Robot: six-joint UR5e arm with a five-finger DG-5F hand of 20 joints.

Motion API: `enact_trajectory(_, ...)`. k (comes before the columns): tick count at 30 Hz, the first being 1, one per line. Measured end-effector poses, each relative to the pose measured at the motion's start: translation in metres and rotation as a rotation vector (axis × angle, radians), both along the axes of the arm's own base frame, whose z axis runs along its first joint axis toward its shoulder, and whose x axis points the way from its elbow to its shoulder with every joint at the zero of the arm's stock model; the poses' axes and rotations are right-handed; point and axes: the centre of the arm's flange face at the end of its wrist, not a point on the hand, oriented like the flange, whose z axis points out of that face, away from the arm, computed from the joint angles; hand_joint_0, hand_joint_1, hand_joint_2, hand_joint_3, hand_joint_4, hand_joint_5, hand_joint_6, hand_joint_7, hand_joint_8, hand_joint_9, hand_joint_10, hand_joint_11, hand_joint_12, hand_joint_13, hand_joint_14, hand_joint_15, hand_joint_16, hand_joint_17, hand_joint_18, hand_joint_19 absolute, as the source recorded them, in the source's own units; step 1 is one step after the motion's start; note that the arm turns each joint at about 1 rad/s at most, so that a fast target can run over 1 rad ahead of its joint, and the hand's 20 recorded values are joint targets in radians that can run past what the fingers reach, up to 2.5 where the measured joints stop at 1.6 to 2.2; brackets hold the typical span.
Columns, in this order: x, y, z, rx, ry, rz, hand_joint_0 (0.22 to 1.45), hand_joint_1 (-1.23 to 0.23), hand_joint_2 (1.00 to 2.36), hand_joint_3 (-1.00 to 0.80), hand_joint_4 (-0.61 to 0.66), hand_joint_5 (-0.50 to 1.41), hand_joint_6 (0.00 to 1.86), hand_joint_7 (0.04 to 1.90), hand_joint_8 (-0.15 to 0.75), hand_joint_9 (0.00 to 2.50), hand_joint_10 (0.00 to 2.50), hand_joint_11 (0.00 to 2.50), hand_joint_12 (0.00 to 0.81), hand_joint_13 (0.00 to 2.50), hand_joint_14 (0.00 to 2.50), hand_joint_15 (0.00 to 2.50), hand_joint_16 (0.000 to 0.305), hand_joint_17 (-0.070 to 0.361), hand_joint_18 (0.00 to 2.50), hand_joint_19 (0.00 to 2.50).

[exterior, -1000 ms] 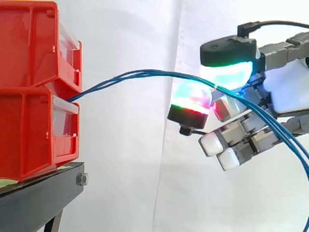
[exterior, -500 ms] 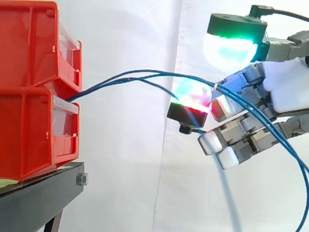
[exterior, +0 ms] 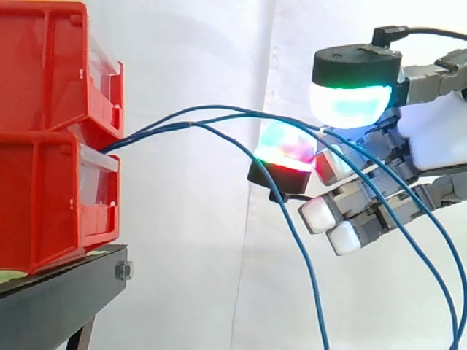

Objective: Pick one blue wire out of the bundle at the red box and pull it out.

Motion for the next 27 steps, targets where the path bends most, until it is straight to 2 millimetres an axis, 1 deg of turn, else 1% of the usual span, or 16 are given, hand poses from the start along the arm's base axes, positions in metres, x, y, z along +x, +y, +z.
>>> enact_trajectory(1, 0.0, 0.0, 0.0, 0.0, 0.0, 0.0, 0.67, -0.79, 1.02, -0.21, 0.21, -0.17, 0.81, 0.7, 0.225, 0.94, 0.03, 0.74, 0.345, 0.71, 0.02, 0.48, 0.058, 0.131, 0.47, 0.6)
enact_trajectory(3, 0.0, 0.0, 0.0, 0.0, 0.0, 0.0, 0.63, -0.77, 1.01, -0.25, 0.2, -0.16, 0.8, 0.74, 0.228, 0.97, 0.03, 0.74, 0.349, 0.71, 0.02, 0.49, 0.058, 0.131, 0.46, 0.61)
enact_trajectory(6, 0.0, 0.0, 0.0, 0.0, 0.0, 0.0, 0.62, -0.76, 1.01, -0.29, 0.2, -0.16, 0.81, 0.75, 0.235, 0.98, 0.03, 0.75, 0.356, 0.72, 0.02, 0.49, 0.059, 0.132, 0.46, 0.61)
enact_trajectory(14, 0.0, 0.0, 0.0, 0.01, -0.002, -0.001, 0.61, -0.8, 1.01, -0.35, 0.19, -0.17, 0.86, 0.74, 0.24, 0.98, 0.03, 0.75, 0.356, 0.72, 0.02, 0.5, 0.059, 0.133, 0.47, 0.61)
enact_trajectory(19, 0.0, 0.0, 0.0, 0.013, -0.003, -0.002, 0.6, -0.82, 1.01, -0.42, 0.18, -0.17, 0.89, 0.72, 0.243, 0.98, 0.03, 0.78, 0.356, 0.72, 0.02, 0.5, 0.059, 0.133, 0.47, 0.6)
enact_trajectory(27, 0.0, 0.0, 0.0, 0.014, -0.003, -0.002, 0.61, -0.83, 1.01, -0.43, 0.18, -0.16, 0.9, 0.73, 0.243, 1.03, 0.03, 0.8, 0.361, 0.75, 0.02, 0.5, 0.059, 0.133, 0.48, 0.6)
